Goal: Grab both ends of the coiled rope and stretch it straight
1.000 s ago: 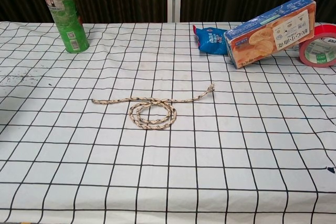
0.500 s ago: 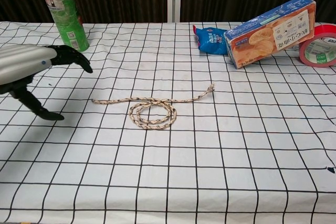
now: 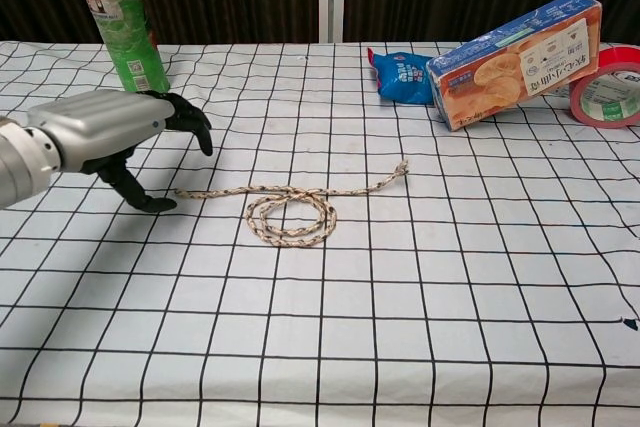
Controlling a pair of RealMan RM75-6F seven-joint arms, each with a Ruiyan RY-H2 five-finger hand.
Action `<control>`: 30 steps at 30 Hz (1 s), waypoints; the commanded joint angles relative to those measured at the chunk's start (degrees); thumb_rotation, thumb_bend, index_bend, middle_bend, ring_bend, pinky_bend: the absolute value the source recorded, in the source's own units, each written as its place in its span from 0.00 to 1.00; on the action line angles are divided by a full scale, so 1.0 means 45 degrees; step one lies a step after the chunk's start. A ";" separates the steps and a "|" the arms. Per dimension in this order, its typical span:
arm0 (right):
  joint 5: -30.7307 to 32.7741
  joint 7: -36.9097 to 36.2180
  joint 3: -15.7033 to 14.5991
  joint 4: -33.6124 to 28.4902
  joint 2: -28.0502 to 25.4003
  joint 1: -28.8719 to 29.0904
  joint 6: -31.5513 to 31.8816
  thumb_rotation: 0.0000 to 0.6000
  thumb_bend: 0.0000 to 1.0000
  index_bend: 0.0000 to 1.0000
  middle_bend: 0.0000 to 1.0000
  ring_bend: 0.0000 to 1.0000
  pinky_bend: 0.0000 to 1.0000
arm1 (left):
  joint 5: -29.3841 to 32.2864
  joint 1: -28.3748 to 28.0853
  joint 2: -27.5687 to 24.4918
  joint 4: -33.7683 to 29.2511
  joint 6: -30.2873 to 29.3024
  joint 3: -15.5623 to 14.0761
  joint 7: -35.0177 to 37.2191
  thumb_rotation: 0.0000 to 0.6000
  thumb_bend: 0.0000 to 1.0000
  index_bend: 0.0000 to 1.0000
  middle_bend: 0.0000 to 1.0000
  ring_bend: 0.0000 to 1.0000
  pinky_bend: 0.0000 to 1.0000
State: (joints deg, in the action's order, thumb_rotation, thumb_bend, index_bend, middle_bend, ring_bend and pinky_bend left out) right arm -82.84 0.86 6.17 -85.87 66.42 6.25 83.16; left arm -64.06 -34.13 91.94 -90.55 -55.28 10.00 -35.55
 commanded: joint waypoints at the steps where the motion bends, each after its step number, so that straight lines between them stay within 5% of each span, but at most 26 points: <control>1: 0.0048 -0.0032 0.0031 0.0033 -0.0016 -0.0009 0.0020 1.00 0.24 0.00 0.00 0.00 0.00 | 0.0480 -0.0332 0.0550 0.0309 -0.0044 0.0132 -0.0149 1.00 0.21 0.29 0.12 0.00 0.05; 19: 0.0152 -0.0309 0.0088 0.0283 0.0131 0.0043 -0.0032 1.00 0.26 0.00 0.00 0.00 0.00 | 0.0891 -0.0855 0.1686 0.1805 -0.0643 -0.0342 -0.0368 1.00 0.21 0.43 0.14 0.00 0.05; 30: 0.0195 -0.0622 0.0085 0.0561 0.0282 0.0106 -0.0175 1.00 0.27 0.00 0.00 0.00 0.00 | 0.1181 -0.1042 0.1810 0.2118 -0.0472 -0.0322 0.0044 1.00 0.31 0.47 0.16 0.00 0.05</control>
State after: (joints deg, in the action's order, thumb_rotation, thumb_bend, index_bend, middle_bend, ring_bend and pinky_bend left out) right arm -81.97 -1.92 6.55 -83.36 67.67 6.72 82.39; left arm -58.79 -38.77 100.04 -81.06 -57.46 8.55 -35.39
